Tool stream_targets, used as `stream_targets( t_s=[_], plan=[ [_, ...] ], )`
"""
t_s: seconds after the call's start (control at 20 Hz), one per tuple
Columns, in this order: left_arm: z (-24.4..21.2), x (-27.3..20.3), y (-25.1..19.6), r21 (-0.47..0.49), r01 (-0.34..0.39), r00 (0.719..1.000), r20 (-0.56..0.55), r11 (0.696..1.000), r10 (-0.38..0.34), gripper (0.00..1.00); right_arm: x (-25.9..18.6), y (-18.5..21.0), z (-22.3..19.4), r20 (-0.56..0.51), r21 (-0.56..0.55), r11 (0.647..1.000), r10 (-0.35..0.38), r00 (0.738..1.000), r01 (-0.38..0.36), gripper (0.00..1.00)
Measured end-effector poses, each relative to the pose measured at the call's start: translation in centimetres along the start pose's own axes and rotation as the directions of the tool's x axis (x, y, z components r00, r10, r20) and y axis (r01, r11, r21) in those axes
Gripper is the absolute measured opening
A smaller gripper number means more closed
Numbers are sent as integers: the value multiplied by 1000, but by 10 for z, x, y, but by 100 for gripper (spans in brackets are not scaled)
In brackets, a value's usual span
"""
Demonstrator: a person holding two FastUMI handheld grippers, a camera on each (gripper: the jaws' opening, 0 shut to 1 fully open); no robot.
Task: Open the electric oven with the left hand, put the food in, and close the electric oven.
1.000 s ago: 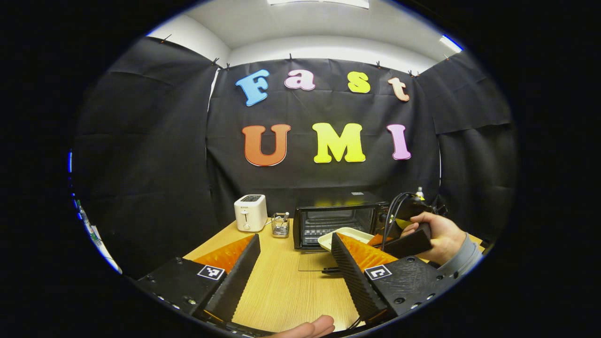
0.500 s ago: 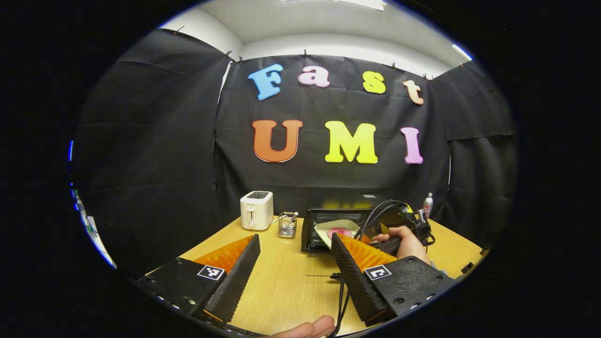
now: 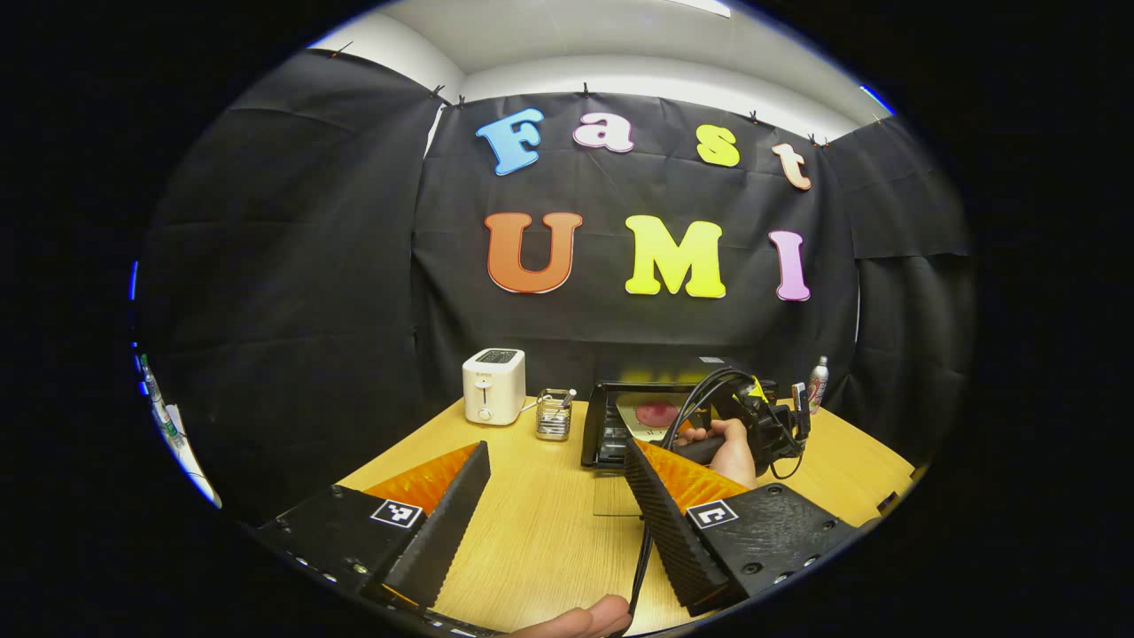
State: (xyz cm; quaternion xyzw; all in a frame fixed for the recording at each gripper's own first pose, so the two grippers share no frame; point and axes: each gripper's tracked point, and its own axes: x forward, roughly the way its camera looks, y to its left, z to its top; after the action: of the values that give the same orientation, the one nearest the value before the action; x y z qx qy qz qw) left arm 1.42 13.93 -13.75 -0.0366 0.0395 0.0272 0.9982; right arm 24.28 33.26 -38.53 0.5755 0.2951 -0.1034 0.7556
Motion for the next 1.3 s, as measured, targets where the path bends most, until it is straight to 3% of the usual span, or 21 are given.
stream_targets(
  t_s=[0.2,0.3,0.35,0.7,0.75,0.85,0.9,1.15,1.2,1.25,1.3],
  plan=[
    [-7,4,-3,-2,3,1000,-15,1000,-3,93,11,-9,8,53,-14,1000,-9,999,10,1],
    [-10,6,-5,4,5,1000,-22,1000,-5,93,13,-11,10,73,-32,999,-2,997,5,8],
    [-12,8,-6,6,8,1000,-30,1000,-7,93,14,-10,12,82,-44,999,3,997,1,5],
    [-17,9,-1,6,-7,999,-47,1000,7,93,23,-11,11,126,-105,994,34,992,-21,13],
    [-18,9,-1,8,-9,999,-48,1000,9,93,21,-11,14,141,-118,993,39,989,-22,5],
    [-22,6,0,11,-12,999,-51,1000,13,93,19,-9,15,168,-164,986,58,984,-30,5],
    [-23,4,1,14,-15,999,-50,1000,16,92,16,-8,14,187,-194,980,72,980,-35,14],
    [-24,-4,7,9,-34,998,-51,999,34,93,3,-2,21,262,-385,923,125,957,-16,24],
    [-23,-6,7,7,-34,998,-50,999,34,93,1,-1,18,256,-419,908,133,958,-14,40],
    [-23,-7,8,8,-38,998,-50,999,38,93,-2,-2,15,250,-449,893,139,958,-12,34],
    [-23,-8,9,9,-41,998,-49,999,42,93,-7,-3,15,252,-480,877,144,957,-5,41]
  ],
)
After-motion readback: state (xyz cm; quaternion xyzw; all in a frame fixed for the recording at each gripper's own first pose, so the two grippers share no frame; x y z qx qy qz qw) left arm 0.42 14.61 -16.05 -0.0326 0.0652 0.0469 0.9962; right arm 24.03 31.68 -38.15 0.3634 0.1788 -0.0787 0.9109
